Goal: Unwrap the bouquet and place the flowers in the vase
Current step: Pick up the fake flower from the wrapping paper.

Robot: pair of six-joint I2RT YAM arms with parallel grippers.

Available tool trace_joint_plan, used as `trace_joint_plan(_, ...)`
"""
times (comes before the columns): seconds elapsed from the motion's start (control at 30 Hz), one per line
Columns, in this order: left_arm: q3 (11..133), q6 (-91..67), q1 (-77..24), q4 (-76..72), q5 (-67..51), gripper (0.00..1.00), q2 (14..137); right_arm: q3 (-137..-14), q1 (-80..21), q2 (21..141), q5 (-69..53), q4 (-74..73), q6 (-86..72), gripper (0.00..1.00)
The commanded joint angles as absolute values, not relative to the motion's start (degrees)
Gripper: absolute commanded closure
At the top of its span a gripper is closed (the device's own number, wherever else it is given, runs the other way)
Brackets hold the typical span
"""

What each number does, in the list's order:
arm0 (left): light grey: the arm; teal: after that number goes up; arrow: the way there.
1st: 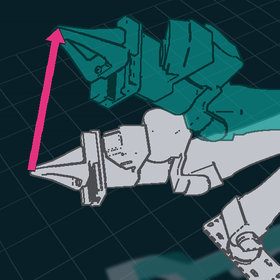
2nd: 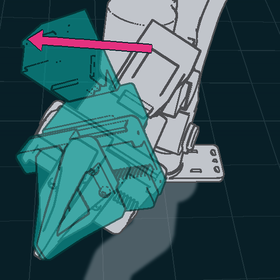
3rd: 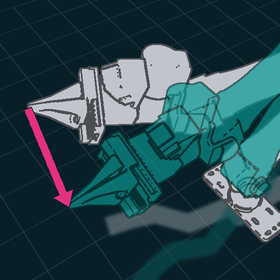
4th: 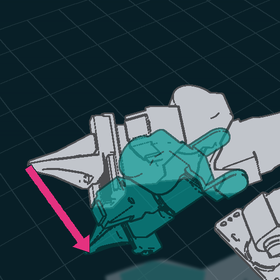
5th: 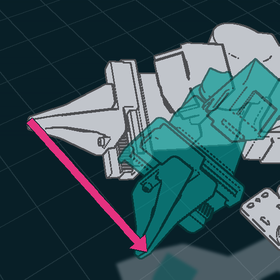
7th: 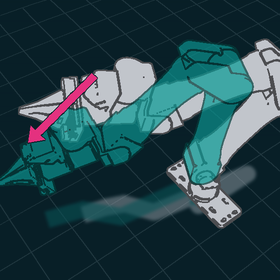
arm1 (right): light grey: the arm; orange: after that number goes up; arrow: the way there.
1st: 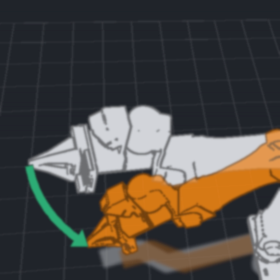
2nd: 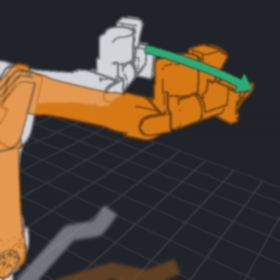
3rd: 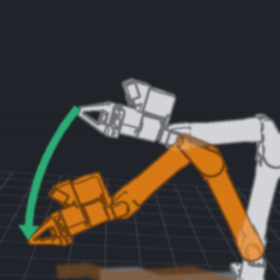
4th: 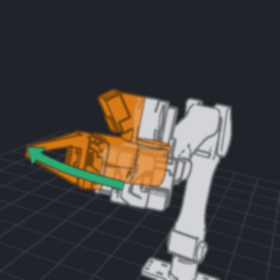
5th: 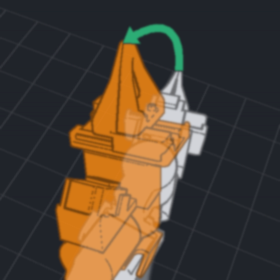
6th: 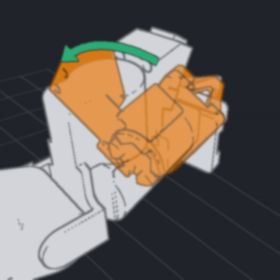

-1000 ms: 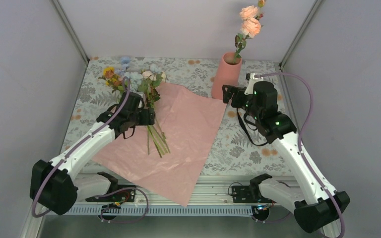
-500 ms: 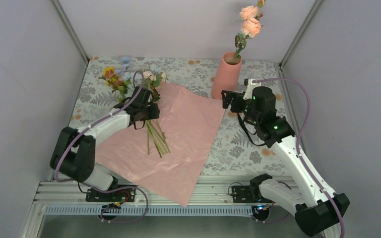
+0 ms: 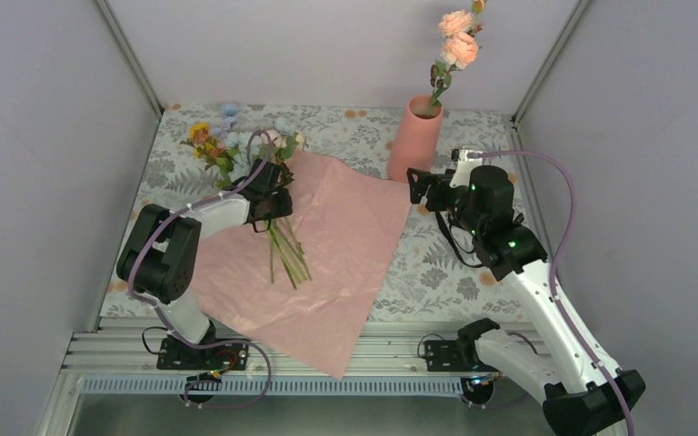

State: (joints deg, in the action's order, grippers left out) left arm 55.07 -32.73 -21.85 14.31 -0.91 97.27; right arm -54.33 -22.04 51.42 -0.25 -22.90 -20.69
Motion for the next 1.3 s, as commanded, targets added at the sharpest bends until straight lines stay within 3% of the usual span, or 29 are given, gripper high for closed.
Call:
trace_joint_plan(0.0, 57.1, -34.3, -21.5, 11.4, -1.4, 0.68, 100.1, -53.8, -21.8, 50.9, -0.5, -21.5, -20.2, 0.0)
trace_joint_plan(0.43, 58.3, -36.4, -21.5, 12.2, 0.1, 0.73, 104.4, -54.4, -21.8, 50.2, -2.2, -21.2, -20.4, 0.0)
trace_joint_plan(0.87, 58.1, -38.1, -21.7, 12.2, -0.9, 0.97, 97.9, -55.3, -21.8, 50.5, -2.4, -22.3, -20.6, 0.0)
trace_joint_plan(1.27, 58.3, -36.9, -22.8, 12.8, 0.5, 0.98, 90.5, -56.1, -21.8, 52.5, -7.4, -21.7, -20.1, 0.0)
